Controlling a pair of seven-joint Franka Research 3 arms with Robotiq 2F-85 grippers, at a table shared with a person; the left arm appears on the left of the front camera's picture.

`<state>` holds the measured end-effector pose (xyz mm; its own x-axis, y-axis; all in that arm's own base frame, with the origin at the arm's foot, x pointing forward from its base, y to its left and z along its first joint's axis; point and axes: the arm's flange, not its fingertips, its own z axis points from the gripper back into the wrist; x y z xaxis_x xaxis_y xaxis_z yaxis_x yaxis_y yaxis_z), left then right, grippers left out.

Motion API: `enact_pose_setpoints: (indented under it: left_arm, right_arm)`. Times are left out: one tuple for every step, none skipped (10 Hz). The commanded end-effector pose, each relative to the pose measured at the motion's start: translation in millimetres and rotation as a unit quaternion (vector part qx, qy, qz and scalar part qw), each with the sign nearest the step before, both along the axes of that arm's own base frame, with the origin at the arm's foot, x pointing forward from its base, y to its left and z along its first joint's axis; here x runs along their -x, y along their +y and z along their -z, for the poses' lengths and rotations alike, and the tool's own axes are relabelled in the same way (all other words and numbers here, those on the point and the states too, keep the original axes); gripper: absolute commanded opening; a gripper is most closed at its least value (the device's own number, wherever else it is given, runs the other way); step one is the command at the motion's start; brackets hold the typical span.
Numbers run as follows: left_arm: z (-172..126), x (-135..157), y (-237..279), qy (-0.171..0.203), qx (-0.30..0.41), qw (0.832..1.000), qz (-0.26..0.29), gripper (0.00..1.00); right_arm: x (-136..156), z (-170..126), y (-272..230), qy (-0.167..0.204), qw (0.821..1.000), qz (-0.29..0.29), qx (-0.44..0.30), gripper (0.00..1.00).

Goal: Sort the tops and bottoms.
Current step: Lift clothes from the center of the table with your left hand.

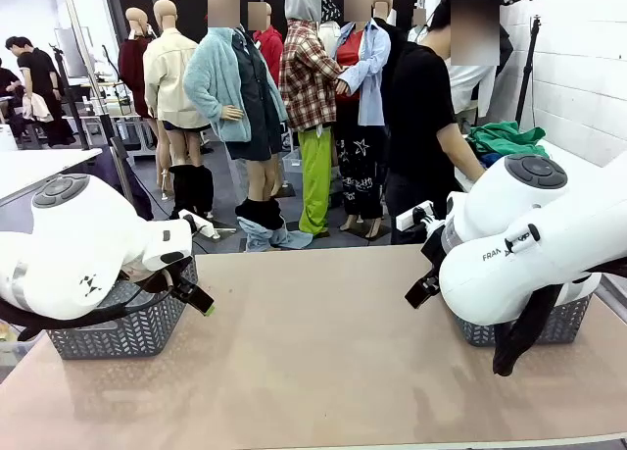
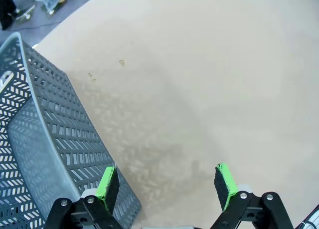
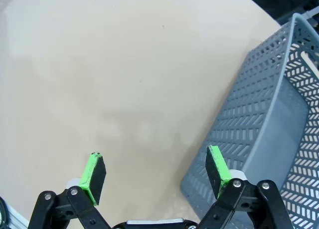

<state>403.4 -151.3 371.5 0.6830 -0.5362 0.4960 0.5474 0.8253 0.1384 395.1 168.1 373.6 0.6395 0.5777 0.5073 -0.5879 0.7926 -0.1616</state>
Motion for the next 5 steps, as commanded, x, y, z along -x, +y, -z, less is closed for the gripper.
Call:
enact_pose_setpoints:
  left_arm:
    - [0.0,-0.1,0.3,0.0,0.0,1.0,0.0,1.0]
    - [0.0,-0.1,0.3,0.0,0.0,1.0,0.0,1.0]
    - [0.0,-0.1,0.3,0.0,0.0,1.0,0.0,1.0]
    - [0.0,-0.1,0.3,0.0,0.0,1.0,0.0,1.0]
    - [0.0,-0.1,0.3,0.0,0.0,1.0,0.0,1.0]
  right_arm:
    - [-0.1,0.0,-0.1,0.0,1.0,0.0,0.0,1.0]
    - [-0.1,0.0,-0.1,0.0,1.0,0.0,0.0,1.0]
    - [-0.1,0.0,-0.1,0.0,1.0,0.0,0.0,1.0]
    - [-0.1,0.0,-0.1,0.0,1.0,0.0,0.0,1.0]
    - [-0.1,0.0,-0.1,0.0,1.0,0.0,0.0,1.0]
